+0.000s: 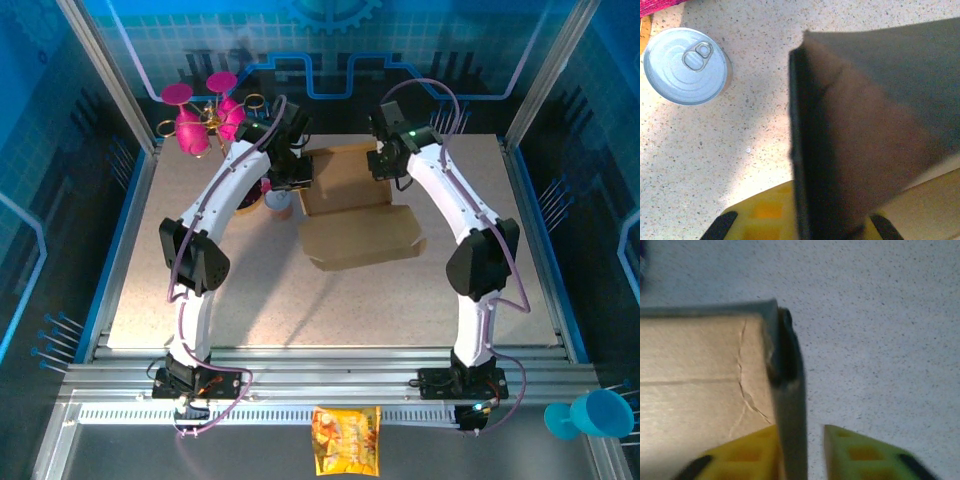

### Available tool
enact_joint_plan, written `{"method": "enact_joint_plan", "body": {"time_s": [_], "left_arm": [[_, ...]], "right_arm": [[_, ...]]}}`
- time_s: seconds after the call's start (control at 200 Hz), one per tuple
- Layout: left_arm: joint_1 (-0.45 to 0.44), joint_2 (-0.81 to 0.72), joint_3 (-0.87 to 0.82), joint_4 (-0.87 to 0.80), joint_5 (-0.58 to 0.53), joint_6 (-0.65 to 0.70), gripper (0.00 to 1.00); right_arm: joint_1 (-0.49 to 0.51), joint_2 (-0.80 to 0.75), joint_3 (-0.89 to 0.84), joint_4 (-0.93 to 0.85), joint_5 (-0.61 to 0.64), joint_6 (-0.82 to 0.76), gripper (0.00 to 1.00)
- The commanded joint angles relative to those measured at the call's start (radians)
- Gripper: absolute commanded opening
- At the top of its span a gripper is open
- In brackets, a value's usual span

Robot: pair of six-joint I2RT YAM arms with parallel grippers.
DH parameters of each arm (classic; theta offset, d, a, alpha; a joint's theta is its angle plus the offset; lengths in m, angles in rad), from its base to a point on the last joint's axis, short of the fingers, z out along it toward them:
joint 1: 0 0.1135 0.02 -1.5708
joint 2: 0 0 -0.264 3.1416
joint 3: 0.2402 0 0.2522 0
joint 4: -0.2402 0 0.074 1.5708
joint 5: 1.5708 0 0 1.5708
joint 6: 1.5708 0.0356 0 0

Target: Fold the paper box

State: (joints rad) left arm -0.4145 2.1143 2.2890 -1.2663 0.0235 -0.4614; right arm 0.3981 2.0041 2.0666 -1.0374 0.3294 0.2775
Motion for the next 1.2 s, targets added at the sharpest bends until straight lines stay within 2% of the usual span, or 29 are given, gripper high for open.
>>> {"method": "enact_joint_plan", "body": {"time_s": [0.0, 0.24, 0.45, 0.52, 0.715, 0.836, 0.921, 1.006, 1.196], "left_arm": [[0.008, 0.007, 0.038, -0.033, 0.015, 0.02, 0.0], [0.014, 0.007, 0.033, -0.039, 0.006, 0.026, 0.0], [0.014, 0.012, 0.023, -0.044, 0.004, 0.023, 0.0], [0.014, 0.013, 0.018, -0.04, 0.016, 0.022, 0.07], [0.012, 0.01, -0.018, -0.025, 0.048, 0.023, 0.19], [0.005, 0.007, -0.038, -0.013, 0.069, 0.023, 0.38], [-0.002, -0.008, -0.061, 0.003, 0.07, 0.025, 0.47], [-0.004, -0.046, -0.134, 0.052, 0.095, 0.019, 0.51], [0.001, -0.143, -0.398, 0.246, 0.152, -0.02, 0.54]], "right_arm": [[0.018, -0.009, 0.012, -0.025, 0.097, 0.006, 0.0], [0.048, -0.05, -0.027, -0.028, 0.2, 0.017, 0.0], [0.053, -0.083, -0.064, -0.023, 0.183, 0.031, 0.0], [0.052, -0.085, -0.06, -0.032, 0.169, 0.033, 0.0], [0.053, -0.1, -0.074, -0.039, 0.133, 0.045, 0.0], [0.049, -0.109, -0.089, -0.038, 0.126, 0.049, 0.0], [0.037, -0.114, -0.107, -0.033, 0.111, 0.054, 0.0], [0.024, -0.121, -0.128, -0.028, 0.098, 0.054, 0.0], [0.001, -0.141, -0.178, -0.01, 0.069, 0.056, 0.0]]}}
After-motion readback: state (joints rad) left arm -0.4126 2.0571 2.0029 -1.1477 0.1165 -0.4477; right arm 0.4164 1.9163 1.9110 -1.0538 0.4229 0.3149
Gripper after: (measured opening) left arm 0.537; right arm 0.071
